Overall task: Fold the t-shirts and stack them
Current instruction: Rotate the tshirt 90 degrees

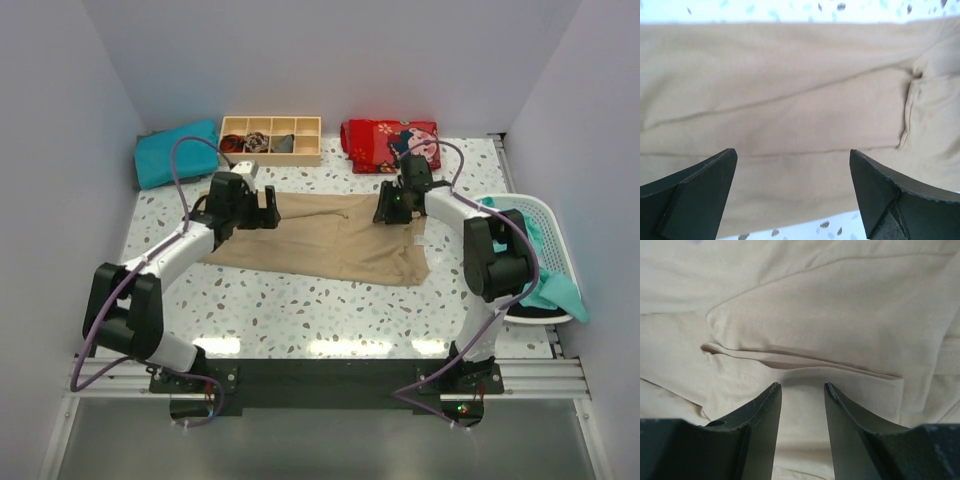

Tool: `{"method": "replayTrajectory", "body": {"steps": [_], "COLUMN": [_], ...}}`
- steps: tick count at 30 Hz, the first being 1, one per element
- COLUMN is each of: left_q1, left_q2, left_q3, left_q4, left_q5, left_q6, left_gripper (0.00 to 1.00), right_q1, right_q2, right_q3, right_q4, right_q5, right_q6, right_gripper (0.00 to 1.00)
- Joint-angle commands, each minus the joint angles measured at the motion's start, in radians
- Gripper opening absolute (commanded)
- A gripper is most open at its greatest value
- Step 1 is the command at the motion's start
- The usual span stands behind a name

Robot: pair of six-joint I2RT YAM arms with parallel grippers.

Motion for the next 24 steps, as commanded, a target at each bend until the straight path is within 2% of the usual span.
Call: {"method": "replayTrajectory", "body": {"steps": [1, 8, 17, 21, 24], "left_q1": [-0.003, -0.003, -0.006, -0.041, -0.098], "left_q2": [0.019, 0.211, 0.362, 0.313, 0.215], "left_q3": [0.050, 0.038, 0.001, -0.051, -0.153], "left_q4": [0.139, 0.232, 0.226, 0.093, 0.063], "left_q5": [-0.102, -0.285, -0.319, -0.259, -0.198], "left_q6": [-0.017, -0.041, -0.081, -0.130, -0.182], "left_gripper": [1.00, 1.00, 1.00, 1.00, 1.00], "right_q1": [0.018, 0.023, 0.021, 0.021, 0.021], "right_q2": [0.043, 0.030, -0.001, 0.020, 0.054], "right_q3": [0.008, -0.059, -0.136, -0.096, -0.024], "right_q4": [0.036, 0.015, -0.102, -0.145, -0.178], "right_q5": [-0.043, 0.031, 0.184, 0.266, 0.283], "right_q6": [0.024, 0.032, 0.076, 0.075, 0.067], "right_gripper": [0.44, 0.44, 0.43, 0.44, 0.44]}}
